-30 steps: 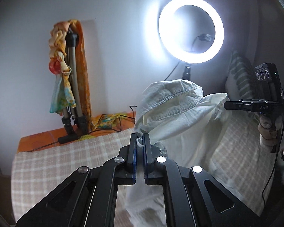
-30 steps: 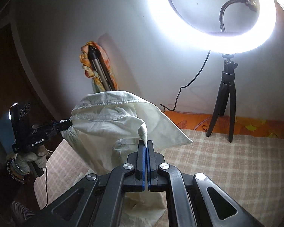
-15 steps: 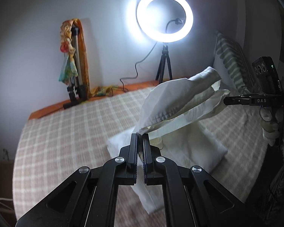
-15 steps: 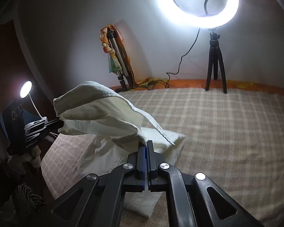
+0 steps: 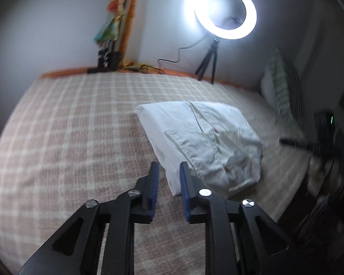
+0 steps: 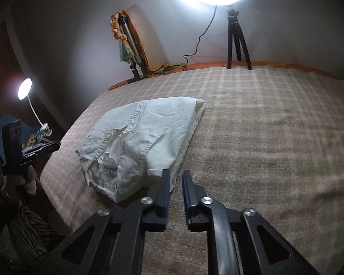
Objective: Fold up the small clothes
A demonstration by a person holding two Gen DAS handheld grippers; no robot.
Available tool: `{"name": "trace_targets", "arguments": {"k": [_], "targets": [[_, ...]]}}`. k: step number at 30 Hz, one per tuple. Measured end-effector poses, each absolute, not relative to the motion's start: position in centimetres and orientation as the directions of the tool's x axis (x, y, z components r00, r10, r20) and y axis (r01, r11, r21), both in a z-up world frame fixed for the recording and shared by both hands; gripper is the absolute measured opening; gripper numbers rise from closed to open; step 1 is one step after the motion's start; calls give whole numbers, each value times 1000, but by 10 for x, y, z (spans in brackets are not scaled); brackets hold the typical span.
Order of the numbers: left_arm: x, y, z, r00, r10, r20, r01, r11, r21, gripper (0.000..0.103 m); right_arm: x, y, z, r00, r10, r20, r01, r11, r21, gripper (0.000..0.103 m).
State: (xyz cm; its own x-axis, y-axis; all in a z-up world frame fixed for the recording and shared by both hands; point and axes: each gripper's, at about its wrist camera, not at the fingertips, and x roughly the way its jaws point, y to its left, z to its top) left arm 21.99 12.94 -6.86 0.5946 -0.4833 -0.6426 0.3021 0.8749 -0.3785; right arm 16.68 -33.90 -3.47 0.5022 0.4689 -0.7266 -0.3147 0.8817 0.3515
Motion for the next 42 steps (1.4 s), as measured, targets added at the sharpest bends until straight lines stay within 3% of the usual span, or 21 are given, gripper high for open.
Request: {"name": "trace_targets", "arguments": {"k": [3, 9, 11, 13, 15, 16, 20, 23, 27, 31, 33, 42], "targets": [[232, 131, -81, 543, -566, -620, 247, 814, -527, 27, 179, -344, -46, 458, 547, -700, -271, 837, 476, 37], [253, 114, -108, 453, -671, -587, 179, 714, -677, 27, 200, -337, -75, 375, 626, -684, -197, 775, 601, 38], [255, 107, -111, 445, -676, -588, 183, 711, -679, 23, 204, -335, -81, 363, 631, -686, -189, 771, 608, 36], [257, 100, -112, 441, -669, -598, 202, 723, -660, 3, 207, -330, -85, 350, 637, -687, -190, 766, 614, 28], [257, 98, -110, 441, -671, -596, 211, 722, -659, 3, 208, -325, -86, 346, 644, -683, -196, 761, 618, 9], [254, 99, -107, 445, -675, -589, 214, 718, -662, 3, 208, -323, -83, 350, 644, -680, -204, 761, 616, 6], [251, 106, -104, 453, -647, -613, 218, 747, -628, 2, 198, -322, -62, 375, 667, -644, -266, 743, 615, 2], [250, 106, -122, 407, -616, -675, 200, 781, -592, 2, 197, -318, -72, 342, 635, -693, -270, 773, 575, 1], [247, 108, -126, 386, -611, -692, 210, 788, -579, 2, 198, -312, -84, 303, 583, -754, -273, 811, 517, 1], [243, 123, -99, 460, -534, -709, 189, 839, -510, 13, 199, -314, -64, 293, 629, -720, -335, 773, 539, 13], [242, 126, -81, 522, -516, -679, 208, 849, -485, 13, 201, -321, -49, 347, 635, -690, -363, 770, 525, 39], [260, 33, -54, 487, -616, -619, 441, 785, -435, 13, 284, -343, -70, 401, 685, -608, -212, 715, 666, 38]]}}
